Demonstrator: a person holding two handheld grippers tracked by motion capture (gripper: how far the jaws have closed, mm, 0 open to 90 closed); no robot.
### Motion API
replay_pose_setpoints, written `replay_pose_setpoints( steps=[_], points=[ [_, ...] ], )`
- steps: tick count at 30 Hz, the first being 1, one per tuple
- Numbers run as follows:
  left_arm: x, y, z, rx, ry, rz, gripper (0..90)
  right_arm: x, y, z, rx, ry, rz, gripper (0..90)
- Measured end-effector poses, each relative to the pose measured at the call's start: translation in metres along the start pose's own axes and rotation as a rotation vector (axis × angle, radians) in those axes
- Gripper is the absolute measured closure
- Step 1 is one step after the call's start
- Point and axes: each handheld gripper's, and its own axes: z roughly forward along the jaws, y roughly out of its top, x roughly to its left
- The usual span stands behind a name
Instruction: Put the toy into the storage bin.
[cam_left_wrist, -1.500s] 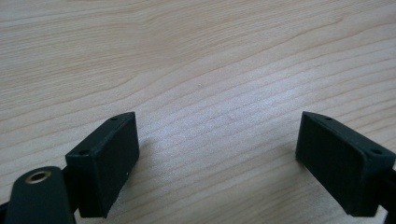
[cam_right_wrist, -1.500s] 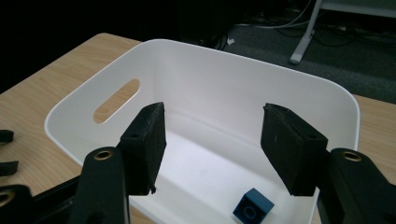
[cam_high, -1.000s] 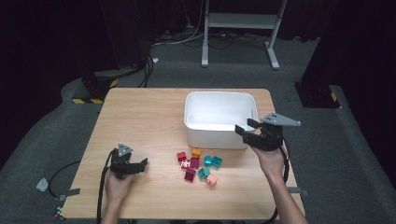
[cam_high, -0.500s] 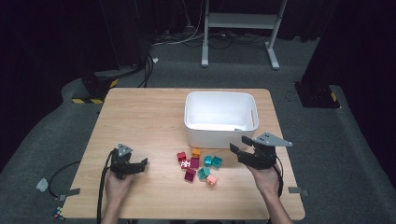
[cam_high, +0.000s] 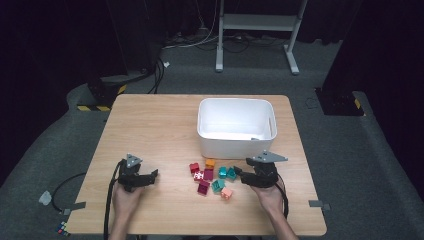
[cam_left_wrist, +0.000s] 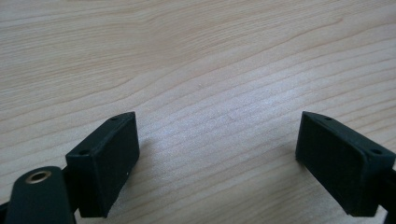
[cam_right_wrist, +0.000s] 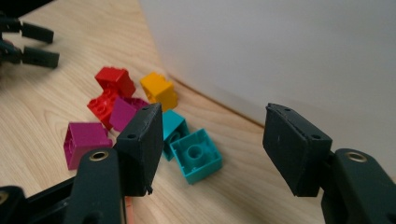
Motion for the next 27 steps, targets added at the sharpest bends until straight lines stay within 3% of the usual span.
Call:
replay_pose_setpoints(
  steps=[13, 16, 27],
  points=[
    [0.000, 0.000, 0.000, 0.000, 0.001, 0.000, 13.7, 0.004, -0.011, 0.032, 0.085, 0.000, -0.024, 38.4],
    [0.000, 0.000, 0.000, 0.000, 0.001, -0.001, 13.7, 0.004, -0.015, 0.037, 0.087, 0.005, -0.008, 38.5],
    [0.000, 0.000, 0.000, 0.000, 0.002, 0.001, 13.8, 0.005, -0.019, 0.048, 0.122, -0.015, -0.031, 40.5]
  ],
)
